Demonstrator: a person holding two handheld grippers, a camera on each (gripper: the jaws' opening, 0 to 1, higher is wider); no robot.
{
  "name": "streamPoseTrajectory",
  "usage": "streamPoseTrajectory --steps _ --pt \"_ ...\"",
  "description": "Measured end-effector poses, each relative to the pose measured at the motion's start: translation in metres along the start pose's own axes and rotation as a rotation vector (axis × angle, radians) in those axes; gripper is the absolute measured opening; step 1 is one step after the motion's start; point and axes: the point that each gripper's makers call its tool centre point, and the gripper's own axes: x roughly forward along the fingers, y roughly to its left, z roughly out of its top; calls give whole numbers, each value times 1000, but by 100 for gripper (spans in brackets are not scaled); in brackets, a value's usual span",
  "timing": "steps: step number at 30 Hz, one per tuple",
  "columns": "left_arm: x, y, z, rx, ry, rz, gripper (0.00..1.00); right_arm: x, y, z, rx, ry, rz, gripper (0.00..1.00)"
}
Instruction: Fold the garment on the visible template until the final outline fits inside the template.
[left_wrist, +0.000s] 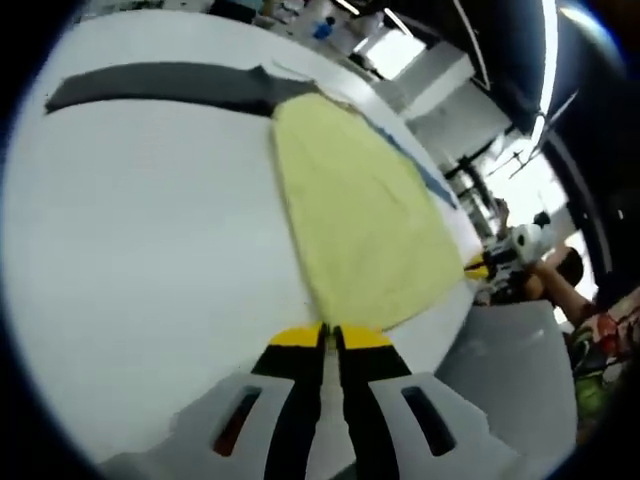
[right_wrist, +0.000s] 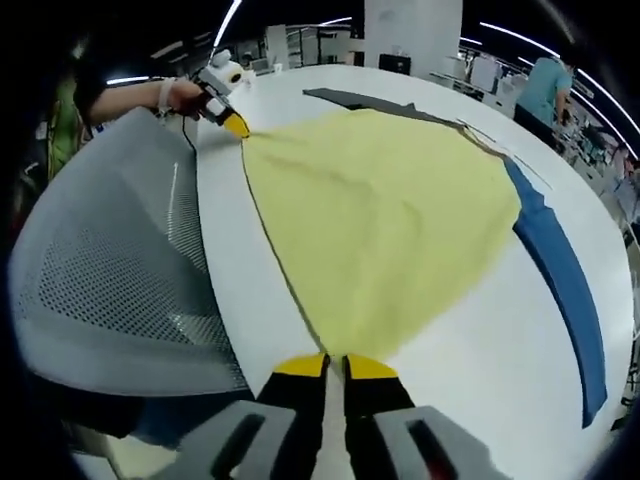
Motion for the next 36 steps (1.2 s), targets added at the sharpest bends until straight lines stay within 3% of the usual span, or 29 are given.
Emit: streamPoseTrajectory --steps 7,9,10,13,15,20,24,27,29,36 --pt "-6 3 33 28 -173 14 33 -18 0 6 153 -133 -18 23" --pt "-4 2 33 49 -172 17 45 -26 -7 14 192 -207 -41 33" --pt "-4 4 39 109 -202 38 52 -31 -14 17 215 -244 -60 36" --pt "-3 3 47 167 -233 75 79 -41 -25 21 278 -308 -91 40" --pt "-4 2 53 197 -257 80 89 -49 -35 27 342 -381 -111 43" --pt "-9 -4 62 238 -301 79 93 -67 -57 38 461 -525 -163 54" --pt "-10 -6 64 271 -315 81 94 -80 -78 40 524 -620 -241 73" --pt "-11 -4 65 281 -319 84 93 -86 -92 32 552 -632 -307 92" --pt "-13 -2 66 272 -330 83 92 -89 -101 26 582 -634 -339 99" --pt "-17 4 64 268 -333 94 89 -101 -120 13 644 -639 -431 100"
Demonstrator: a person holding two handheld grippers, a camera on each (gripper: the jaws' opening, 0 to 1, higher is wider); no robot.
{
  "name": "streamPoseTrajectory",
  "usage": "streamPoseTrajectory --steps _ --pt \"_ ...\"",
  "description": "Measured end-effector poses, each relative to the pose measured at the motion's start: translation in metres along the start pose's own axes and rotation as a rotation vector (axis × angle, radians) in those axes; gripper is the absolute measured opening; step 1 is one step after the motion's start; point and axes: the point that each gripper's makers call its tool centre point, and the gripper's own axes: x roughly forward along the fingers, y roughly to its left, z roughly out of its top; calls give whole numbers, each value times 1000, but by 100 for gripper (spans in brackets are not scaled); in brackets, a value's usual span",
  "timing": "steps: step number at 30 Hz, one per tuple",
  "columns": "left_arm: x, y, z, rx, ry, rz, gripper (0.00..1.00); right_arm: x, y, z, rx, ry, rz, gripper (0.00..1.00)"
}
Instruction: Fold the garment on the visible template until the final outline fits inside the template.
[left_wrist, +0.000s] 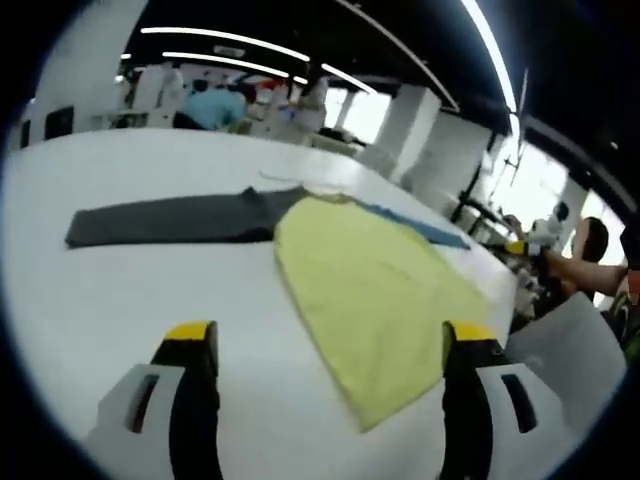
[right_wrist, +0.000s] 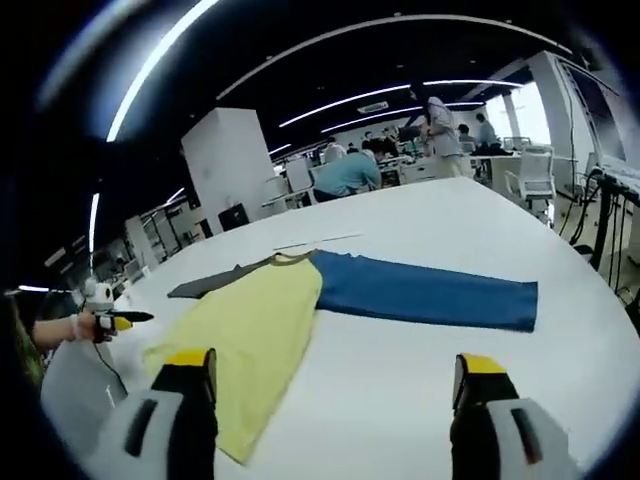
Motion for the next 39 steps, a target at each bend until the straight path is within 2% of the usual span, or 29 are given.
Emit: streamPoseTrajectory --steps 4,8,11,12,14,17,23,24,26,28,32,39 --pt "-1 -1 -1 0 2 0 88 -3 -30 12 17 -43 -119 96" --pt "-2 0 -1 -2 4 8 85 -5 -53 23 34 -80 -182 93" --pt "-3 2 0 -7 -1 19 85 -4 -73 20 40 -59 -226 79" --pt "-4 3 0 -8 -1 22 84 -5 -82 18 54 -55 -259 78" --pt "-4 3 1 -11 -1 24 83 -2 -92 18 100 -69 -277 78" --pt "-4 5 1 -8 2 34 81 0 -108 21 129 -83 -322 69" --pt "-3 7 2 0 6 47 77 13 -140 9 214 -30 -421 52" --pt "-3 9 3 9 3 58 76 16 -146 8 244 -39 -436 48" --pt "-5 12 6 7 -6 73 74 17 -154 8 280 -51 -466 42" --pt "-6 16 9 -4 -26 87 71 20 -161 9 290 -62 -491 40" --pt "-9 25 10 -6 -31 121 65 23 -174 1 305 -32 -546 35" --pt "-11 33 8 -17 -36 143 62 26 -178 -1 301 -23 -561 28"
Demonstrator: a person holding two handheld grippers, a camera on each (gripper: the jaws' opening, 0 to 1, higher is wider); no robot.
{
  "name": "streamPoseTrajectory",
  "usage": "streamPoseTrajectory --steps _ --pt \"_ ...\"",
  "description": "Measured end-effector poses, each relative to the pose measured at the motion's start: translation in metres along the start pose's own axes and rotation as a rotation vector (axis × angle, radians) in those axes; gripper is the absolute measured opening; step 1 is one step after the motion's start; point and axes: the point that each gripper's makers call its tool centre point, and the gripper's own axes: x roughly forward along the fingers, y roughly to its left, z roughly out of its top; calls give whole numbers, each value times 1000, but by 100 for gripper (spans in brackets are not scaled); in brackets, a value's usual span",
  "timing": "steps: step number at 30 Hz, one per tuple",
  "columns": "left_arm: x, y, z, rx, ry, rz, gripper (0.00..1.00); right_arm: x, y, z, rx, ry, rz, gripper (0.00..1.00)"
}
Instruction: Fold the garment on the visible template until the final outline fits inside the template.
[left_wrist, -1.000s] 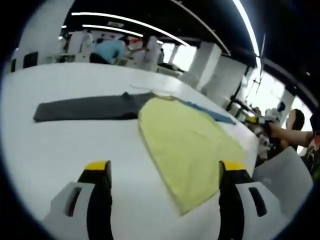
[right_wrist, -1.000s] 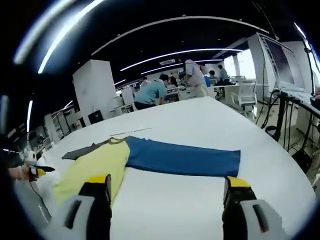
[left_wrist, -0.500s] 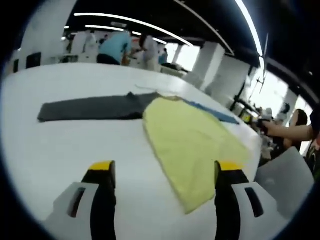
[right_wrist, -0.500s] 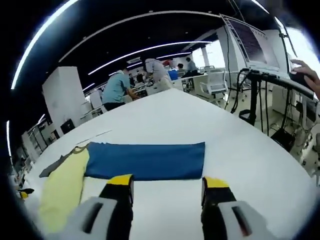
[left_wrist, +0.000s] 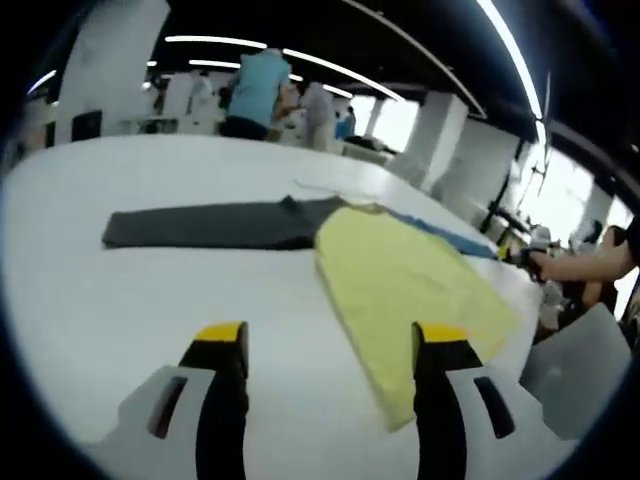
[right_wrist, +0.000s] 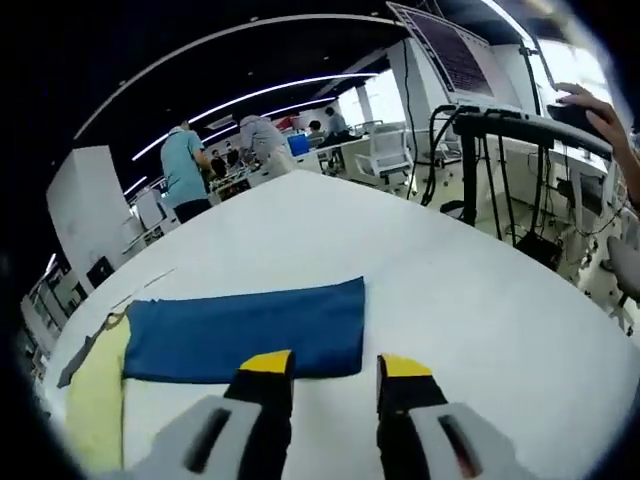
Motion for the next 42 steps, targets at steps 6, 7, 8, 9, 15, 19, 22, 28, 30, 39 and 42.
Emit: streamPoseTrajectory --steps 6,7,8,9,15,19,22,28,30,39,42 --pt "0 -1 -2 -1 3 0 61 4 -2 1 -12 -1 -16 16" --pt "0 -1 -3 0 6 0 61 4 -6 0 -25 1 -34 14" --pt "0 -2 -4 1 9 -1 61 4 -7 0 -45 0 -45 11" --pt "0 -3 -4 0 10 -3 61 4 -8 0 -53 -2 -47 11" --pt "-2 -7 -5 -4 16 -6 60 3 -9 0 -50 6 -50 3" --pt "-2 -8 -6 -1 21 -8 60 1 -9 2 -61 6 -49 0" --pt "-3 -9 -7 -5 25 -11 59 0 -7 5 -102 8 -49 0" --pt "-4 -9 -3 -5 13 -14 59 -3 8 22 -145 -18 -12 0" --pt "-4 -8 -3 -9 10 -14 58 -3 19 32 -151 -40 20 0" --pt "-4 -9 1 -13 -5 -24 56 6 81 57 -231 -68 169 0" --pt "-4 -10 2 -14 -8 -27 56 9 104 60 -258 -74 219 0"
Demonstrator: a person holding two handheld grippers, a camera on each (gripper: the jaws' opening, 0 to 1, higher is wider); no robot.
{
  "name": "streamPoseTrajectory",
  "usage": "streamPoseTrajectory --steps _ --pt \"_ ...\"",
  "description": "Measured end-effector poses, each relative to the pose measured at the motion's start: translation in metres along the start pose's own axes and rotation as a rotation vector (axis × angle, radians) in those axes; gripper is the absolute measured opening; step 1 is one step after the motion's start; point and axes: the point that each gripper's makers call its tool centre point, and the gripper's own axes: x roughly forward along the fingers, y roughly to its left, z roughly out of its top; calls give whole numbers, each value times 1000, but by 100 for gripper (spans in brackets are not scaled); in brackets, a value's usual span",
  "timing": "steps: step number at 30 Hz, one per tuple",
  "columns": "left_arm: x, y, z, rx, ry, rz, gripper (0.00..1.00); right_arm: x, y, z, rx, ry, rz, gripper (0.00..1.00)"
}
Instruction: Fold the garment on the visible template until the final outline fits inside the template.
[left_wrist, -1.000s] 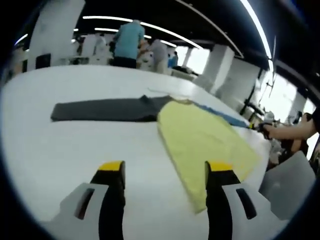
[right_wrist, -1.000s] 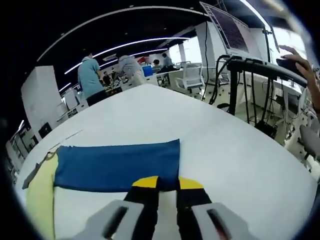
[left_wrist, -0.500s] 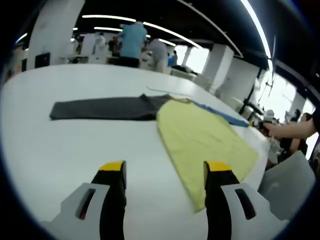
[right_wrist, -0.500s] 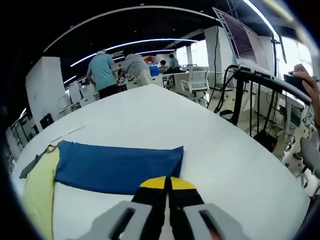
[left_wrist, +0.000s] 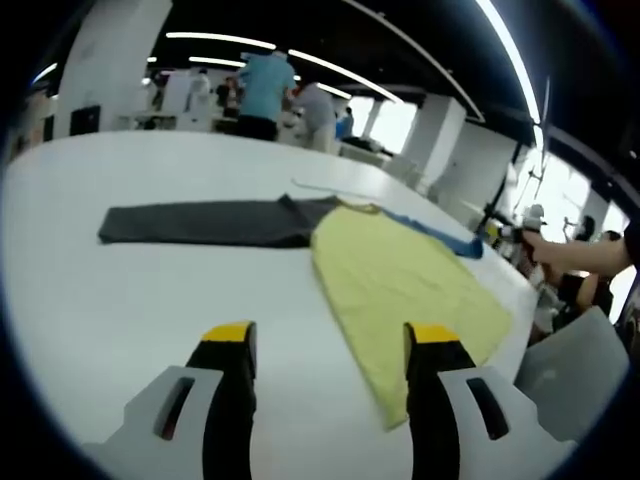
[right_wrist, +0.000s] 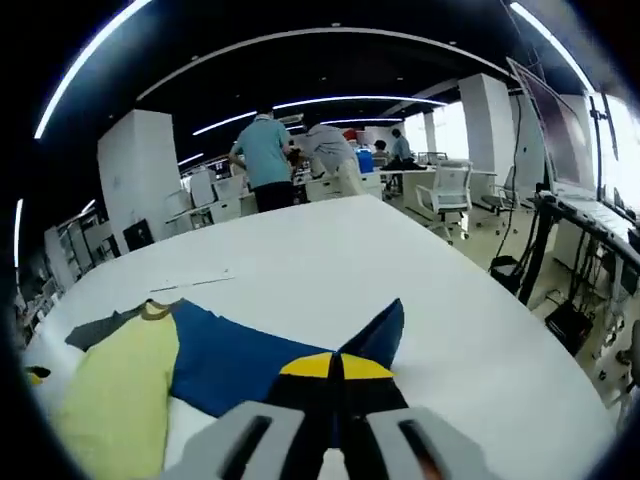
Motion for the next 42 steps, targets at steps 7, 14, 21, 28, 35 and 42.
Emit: streamPoseTrajectory --steps 7,14,21,28,35,42 --pt "0 -2 0 -2 0 -9 55 25 74 23 -59 -16 189 0" --pt "-1 -2 1 -3 -5 -10 54 41 146 33 -106 -14 340 0" --pt "-2 -2 1 -10 -6 -10 54 53 213 38 -121 -17 453 0" --pt "-1 -2 0 -13 -4 -11 54 55 270 40 -135 -27 547 0" --pt "1 -4 -4 -8 13 -21 54 57 327 33 -105 -21 630 0" --pt "1 -4 -4 -9 12 -23 53 58 375 18 -115 0 696 0"
